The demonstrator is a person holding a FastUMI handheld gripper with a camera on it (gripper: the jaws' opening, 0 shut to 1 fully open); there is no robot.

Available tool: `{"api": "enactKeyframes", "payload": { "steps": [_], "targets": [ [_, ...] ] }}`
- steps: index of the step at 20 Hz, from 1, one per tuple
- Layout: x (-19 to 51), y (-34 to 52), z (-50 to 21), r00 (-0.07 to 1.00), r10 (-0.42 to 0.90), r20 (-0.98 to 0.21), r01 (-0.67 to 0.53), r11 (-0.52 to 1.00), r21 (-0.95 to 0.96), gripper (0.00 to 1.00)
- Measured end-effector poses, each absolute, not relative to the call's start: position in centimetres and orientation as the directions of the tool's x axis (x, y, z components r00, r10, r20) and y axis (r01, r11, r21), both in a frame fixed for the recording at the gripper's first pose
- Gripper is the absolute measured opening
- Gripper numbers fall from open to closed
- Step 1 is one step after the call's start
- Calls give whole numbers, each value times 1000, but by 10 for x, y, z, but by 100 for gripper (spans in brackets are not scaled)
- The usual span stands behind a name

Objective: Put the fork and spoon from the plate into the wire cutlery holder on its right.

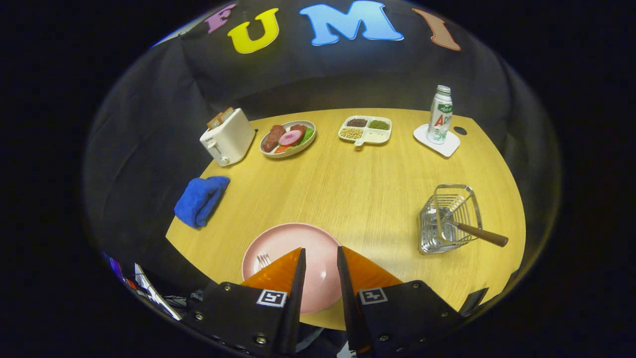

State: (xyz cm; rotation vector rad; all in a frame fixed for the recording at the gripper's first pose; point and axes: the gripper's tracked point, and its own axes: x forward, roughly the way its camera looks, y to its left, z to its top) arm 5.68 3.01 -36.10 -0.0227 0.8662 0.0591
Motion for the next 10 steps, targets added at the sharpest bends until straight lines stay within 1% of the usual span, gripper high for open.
{"api": "enactKeyframes", "payload": {
  "steps": [5,7,10],
  "targets": [
    [40,69,-393,578,106,-809,-129,991,37,38],
    [35,79,-404,555,116,-824,-149,988,39,41],
    [24,96,-422,511,138,-849,-177,983,54,41]
  ]
}}
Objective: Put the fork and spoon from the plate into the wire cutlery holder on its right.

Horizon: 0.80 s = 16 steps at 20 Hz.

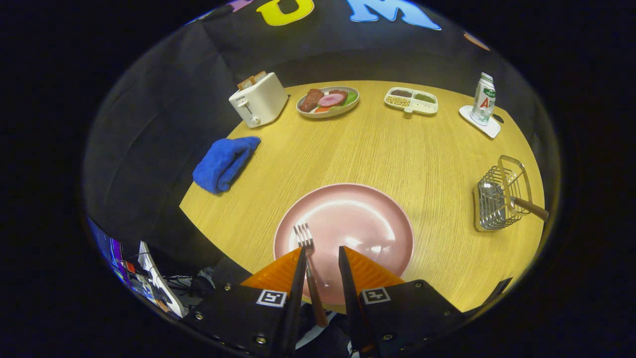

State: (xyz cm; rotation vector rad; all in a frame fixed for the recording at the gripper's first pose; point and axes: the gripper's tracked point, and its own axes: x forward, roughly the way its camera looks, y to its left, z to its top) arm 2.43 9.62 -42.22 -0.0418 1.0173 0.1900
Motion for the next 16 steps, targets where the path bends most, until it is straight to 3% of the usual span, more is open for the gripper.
{"api": "enactKeyframes", "payload": {
  "steps": [7,16],
  "targets": [
    [9,120,-462,426,126,-896,-275,961,5,41],
    [7,105,-491,369,73,-927,-281,959,-36,41]
  ]
}}
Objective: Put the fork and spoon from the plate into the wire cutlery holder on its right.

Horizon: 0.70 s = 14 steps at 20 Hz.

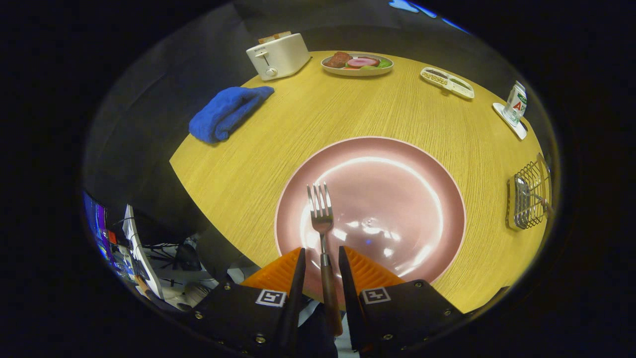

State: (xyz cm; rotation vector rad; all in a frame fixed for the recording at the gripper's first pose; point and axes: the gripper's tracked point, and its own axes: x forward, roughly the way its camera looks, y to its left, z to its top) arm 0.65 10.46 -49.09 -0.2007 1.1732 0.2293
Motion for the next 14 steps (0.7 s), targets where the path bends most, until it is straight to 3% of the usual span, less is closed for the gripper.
{"api": "enactKeyframes", "payload": {
  "steps": [2,5,8,9,14],
  "targets": [
    [5,99,-497,356,57,-933,-286,957,-50,41],
    [5,99,-498,343,62,-937,-286,957,-41,19],
    [7,95,-496,349,50,-936,-306,950,-64,20],
    [5,96,-499,337,54,-940,-301,952,-54,7],
    [5,97,-499,332,88,-939,-303,953,-18,6]
  ]
}}
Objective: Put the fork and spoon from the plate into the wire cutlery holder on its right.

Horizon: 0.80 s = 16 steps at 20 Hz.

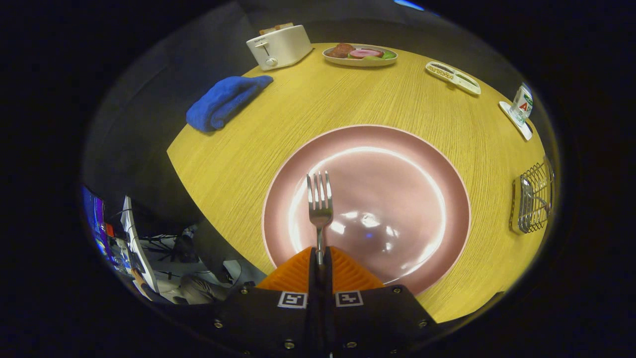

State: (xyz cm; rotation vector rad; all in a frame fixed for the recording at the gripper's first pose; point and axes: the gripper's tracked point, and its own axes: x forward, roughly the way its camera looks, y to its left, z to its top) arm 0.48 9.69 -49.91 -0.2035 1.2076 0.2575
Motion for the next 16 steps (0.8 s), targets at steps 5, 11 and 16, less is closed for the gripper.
{"api": "enactKeyframes", "payload": {
  "steps": [5,11,16],
  "targets": [
    [9,101,-487,345,159,-925,-176,979,102,6],
    [25,86,-451,414,203,-888,-89,979,182,6],
    [37,56,-417,483,195,-854,-2,975,222,6]
  ]
}}
